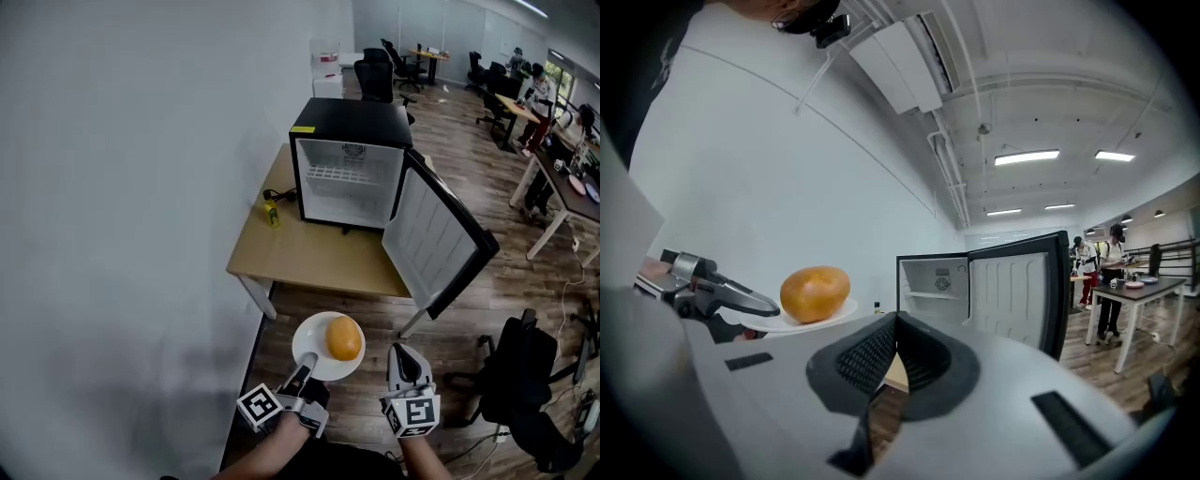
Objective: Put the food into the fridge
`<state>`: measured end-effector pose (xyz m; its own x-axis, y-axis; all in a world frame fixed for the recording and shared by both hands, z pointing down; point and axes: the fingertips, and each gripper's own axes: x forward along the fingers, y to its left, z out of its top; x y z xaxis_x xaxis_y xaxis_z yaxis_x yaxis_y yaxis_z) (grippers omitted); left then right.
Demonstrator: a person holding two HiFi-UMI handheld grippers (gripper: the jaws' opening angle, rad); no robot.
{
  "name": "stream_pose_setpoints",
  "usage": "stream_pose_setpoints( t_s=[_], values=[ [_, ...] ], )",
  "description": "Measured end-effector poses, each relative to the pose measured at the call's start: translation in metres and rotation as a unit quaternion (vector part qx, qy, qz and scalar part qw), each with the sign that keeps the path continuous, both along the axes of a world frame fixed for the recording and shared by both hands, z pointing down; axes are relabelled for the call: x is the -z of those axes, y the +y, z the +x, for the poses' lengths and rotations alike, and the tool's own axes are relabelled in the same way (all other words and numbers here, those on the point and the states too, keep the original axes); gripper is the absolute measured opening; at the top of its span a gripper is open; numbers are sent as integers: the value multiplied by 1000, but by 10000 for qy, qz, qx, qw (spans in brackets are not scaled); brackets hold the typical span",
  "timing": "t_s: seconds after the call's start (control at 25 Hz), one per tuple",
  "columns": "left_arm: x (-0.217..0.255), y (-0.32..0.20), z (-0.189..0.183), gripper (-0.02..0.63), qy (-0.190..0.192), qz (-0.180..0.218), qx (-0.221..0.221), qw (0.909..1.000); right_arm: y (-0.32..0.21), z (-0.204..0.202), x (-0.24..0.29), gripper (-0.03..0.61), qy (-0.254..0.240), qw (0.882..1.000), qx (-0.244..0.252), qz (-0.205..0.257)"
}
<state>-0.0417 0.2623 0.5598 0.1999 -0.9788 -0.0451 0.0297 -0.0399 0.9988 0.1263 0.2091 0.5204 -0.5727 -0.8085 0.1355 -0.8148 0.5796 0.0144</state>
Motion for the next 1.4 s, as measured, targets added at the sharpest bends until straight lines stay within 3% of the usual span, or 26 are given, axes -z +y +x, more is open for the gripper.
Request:
stream_pose_setpoints(
  t_s=[0.32,0.72,1.08,1.4],
  values=[
    [7,-67,-33,29,216,-53,-310,9993,-73,-42,1,59,44,9996,-253,-130],
    [5,-133,-87,31,-18,-92,-578,9983,-129,-89,3,59,-161,9984,-528,-110],
    [10,-174,-97,29,156,-50,-817,9965,-151,-106,2,58,-26,9972,-731,-139],
    [6,-214,-98,29,168,-51,-773,9969,-186,-101,2,59,-123,9962,-861,-57]
  ],
)
